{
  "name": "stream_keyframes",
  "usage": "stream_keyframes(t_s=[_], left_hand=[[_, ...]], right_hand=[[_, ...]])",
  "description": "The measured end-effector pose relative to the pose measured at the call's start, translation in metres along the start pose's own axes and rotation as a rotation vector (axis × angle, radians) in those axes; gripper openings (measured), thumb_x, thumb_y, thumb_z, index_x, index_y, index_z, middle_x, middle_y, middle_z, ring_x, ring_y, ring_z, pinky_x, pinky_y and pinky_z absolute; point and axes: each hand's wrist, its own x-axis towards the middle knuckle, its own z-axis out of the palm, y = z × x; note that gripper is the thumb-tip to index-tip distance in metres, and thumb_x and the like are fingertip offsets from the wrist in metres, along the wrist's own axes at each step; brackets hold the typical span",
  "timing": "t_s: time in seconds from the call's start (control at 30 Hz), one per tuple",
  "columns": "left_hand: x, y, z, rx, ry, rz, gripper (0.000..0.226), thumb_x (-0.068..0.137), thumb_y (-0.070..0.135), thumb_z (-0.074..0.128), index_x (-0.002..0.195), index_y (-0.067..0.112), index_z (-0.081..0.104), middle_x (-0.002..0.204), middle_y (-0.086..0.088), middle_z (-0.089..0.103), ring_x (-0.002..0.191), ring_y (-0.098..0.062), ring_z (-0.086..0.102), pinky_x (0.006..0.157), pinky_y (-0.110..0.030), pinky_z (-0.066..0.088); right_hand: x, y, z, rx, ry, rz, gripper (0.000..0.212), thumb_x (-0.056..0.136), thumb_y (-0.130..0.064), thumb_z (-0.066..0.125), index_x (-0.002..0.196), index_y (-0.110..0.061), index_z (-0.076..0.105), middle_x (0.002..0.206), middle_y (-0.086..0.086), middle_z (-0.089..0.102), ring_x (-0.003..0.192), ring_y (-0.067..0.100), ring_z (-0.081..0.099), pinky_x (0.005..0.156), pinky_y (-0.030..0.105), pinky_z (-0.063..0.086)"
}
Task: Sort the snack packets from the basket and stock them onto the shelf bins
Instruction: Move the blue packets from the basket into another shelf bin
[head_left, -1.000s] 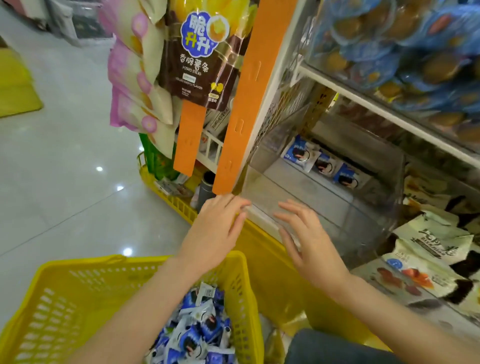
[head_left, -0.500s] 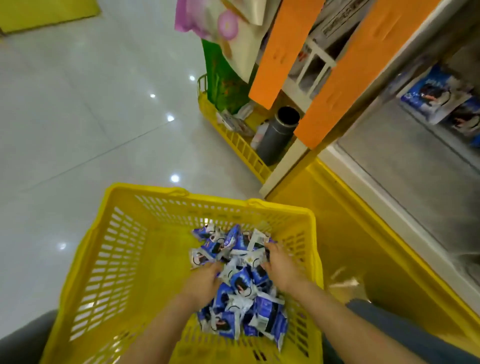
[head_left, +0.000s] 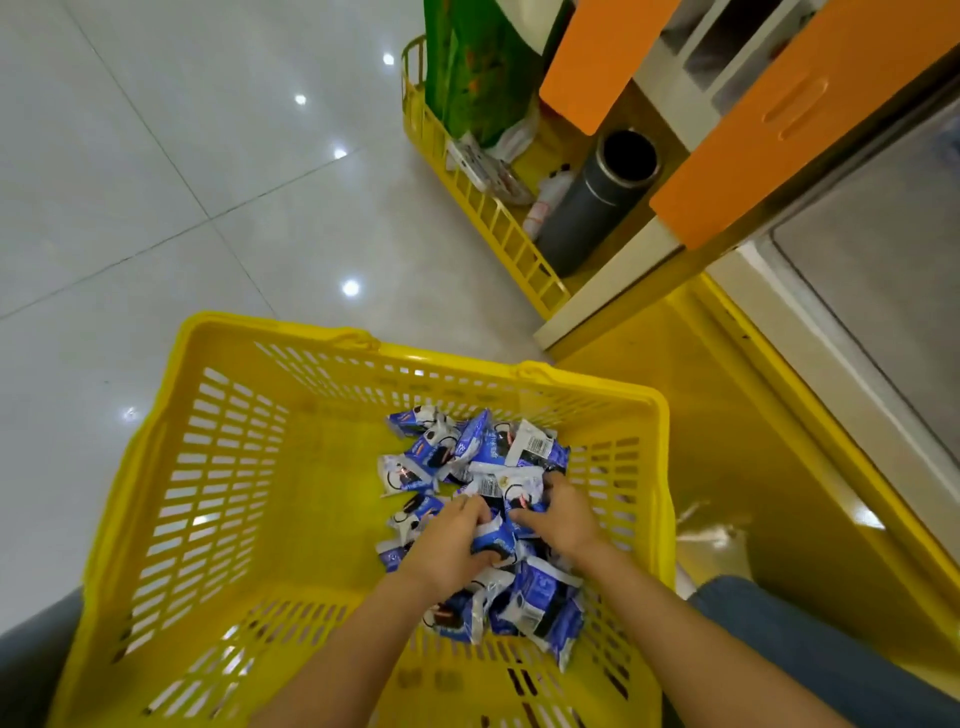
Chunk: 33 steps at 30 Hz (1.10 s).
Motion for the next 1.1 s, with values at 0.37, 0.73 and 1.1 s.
stream_keyframes(t_s=[0.37,0.73,1.1], left_hand=[[-0.015,0.039,-0.043,-0.71,0.151,-0.162,0.026,0.079,0.01,0.07,0.087,0.025,0.051,0.091,0.008,0.055,0.062,-0.007,0.054,0.056,-0.018,0.046],[-0.048,0.121,-0.064,-1.128,0.381,-0.103,0.055,0.092,0.04,0.051,0.138,0.016,0.033,0.137,0.004,0.04,0.129,-0.018,0.038,0.103,-0.034,0.03],[-0.093,0.173,-0.109,-0.715,0.392,0.309,0.027,0.085,0.022,0.066,0.104,0.027,0.047,0.097,0.005,0.065,0.077,0.006,0.065,0.06,-0.009,0.048]], right_hand=[[-0.05,-0.03,-0.031,0.354,0.322,-0.237,0.044,0.076,-0.022,0.077,0.11,-0.011,0.052,0.089,-0.003,0.066,0.067,0.004,0.063,0.055,0.016,0.047],[-0.115,-0.053,-0.085,0.74,0.158,-0.377,0.029,0.078,-0.008,0.073,0.099,-0.014,0.054,0.099,0.007,0.067,0.083,0.013,0.067,0.064,0.022,0.057],[-0.18,-0.064,-0.159,0.32,0.09,-0.506,0.018,0.078,-0.033,0.07,0.095,-0.029,0.063,0.087,-0.013,0.069,0.076,-0.005,0.066,0.062,0.01,0.05]])
